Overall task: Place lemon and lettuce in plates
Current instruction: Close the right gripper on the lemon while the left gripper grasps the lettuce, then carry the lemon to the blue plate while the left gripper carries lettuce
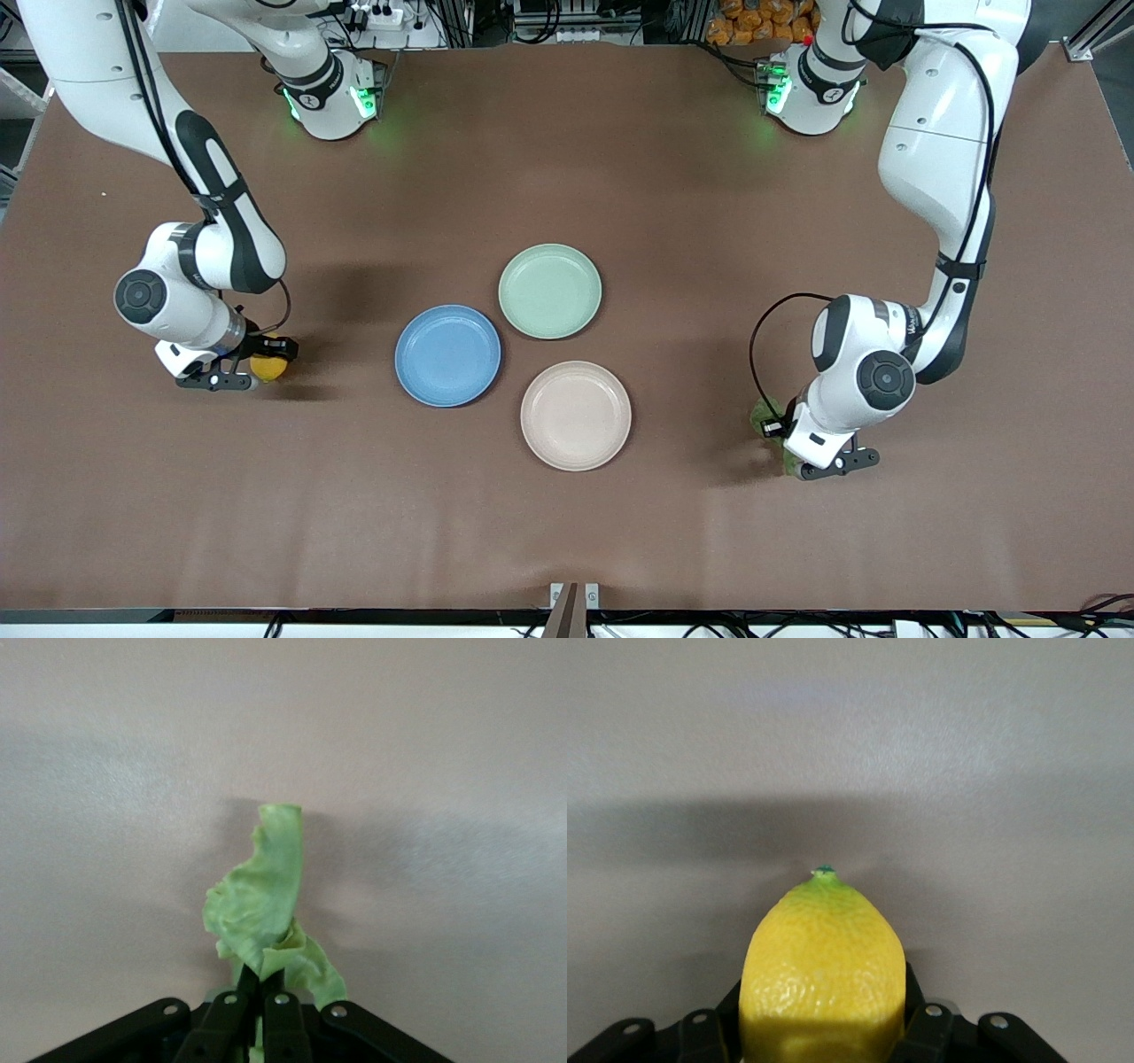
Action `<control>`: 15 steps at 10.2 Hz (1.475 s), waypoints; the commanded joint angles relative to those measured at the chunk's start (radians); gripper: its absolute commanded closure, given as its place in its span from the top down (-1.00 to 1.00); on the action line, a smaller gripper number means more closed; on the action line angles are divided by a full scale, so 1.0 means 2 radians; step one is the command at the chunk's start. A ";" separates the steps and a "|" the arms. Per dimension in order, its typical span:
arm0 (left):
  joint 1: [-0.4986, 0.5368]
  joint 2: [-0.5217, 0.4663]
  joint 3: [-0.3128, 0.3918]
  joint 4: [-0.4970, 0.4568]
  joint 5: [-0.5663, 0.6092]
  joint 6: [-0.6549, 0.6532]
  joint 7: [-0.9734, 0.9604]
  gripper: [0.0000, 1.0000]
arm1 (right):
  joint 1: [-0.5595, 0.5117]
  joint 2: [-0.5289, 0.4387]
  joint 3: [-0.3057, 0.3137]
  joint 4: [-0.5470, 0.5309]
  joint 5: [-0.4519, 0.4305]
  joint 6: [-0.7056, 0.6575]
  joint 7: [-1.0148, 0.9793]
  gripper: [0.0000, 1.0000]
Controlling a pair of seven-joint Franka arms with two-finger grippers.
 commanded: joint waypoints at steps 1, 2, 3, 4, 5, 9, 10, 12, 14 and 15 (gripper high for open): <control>-0.013 -0.032 -0.004 -0.008 0.008 -0.002 -0.057 -1.00 | 0.003 -0.029 0.002 0.020 0.001 -0.063 0.005 -0.71; -0.024 -0.042 -0.004 -0.009 0.008 -0.005 -0.088 -1.00 | 0.014 -0.036 0.002 0.023 0.001 -0.075 0.005 -0.71; -0.038 -0.049 -0.005 -0.009 0.008 -0.005 -0.124 -1.00 | 0.022 -0.039 0.002 0.026 0.002 -0.075 0.009 -0.72; -0.056 -0.054 -0.005 -0.009 0.008 -0.005 -0.157 -1.00 | 0.033 -0.039 0.003 0.032 0.002 -0.076 0.022 -0.73; -0.071 -0.058 -0.004 -0.008 0.008 -0.005 -0.183 -1.00 | 0.041 -0.039 0.004 0.035 0.002 -0.076 0.031 -0.73; -0.125 -0.068 -0.004 -0.007 0.007 -0.003 -0.276 -1.00 | 0.111 -0.033 0.006 0.060 0.006 -0.076 0.096 -0.74; -0.136 -0.067 -0.004 -0.005 0.006 0.003 -0.282 -1.00 | 0.126 -0.030 0.010 0.069 0.027 -0.076 0.111 -0.74; -0.157 -0.064 -0.005 -0.003 0.005 0.040 -0.293 -1.00 | 0.148 -0.014 0.013 0.086 0.061 -0.076 0.113 -0.74; -0.174 -0.057 -0.006 -0.003 0.003 0.064 -0.294 -1.00 | 0.174 0.010 0.013 0.107 0.094 -0.071 0.114 -0.74; -0.183 -0.057 -0.006 -0.003 0.001 0.069 -0.300 -1.00 | 0.187 0.025 0.013 0.115 0.113 -0.070 0.115 -0.74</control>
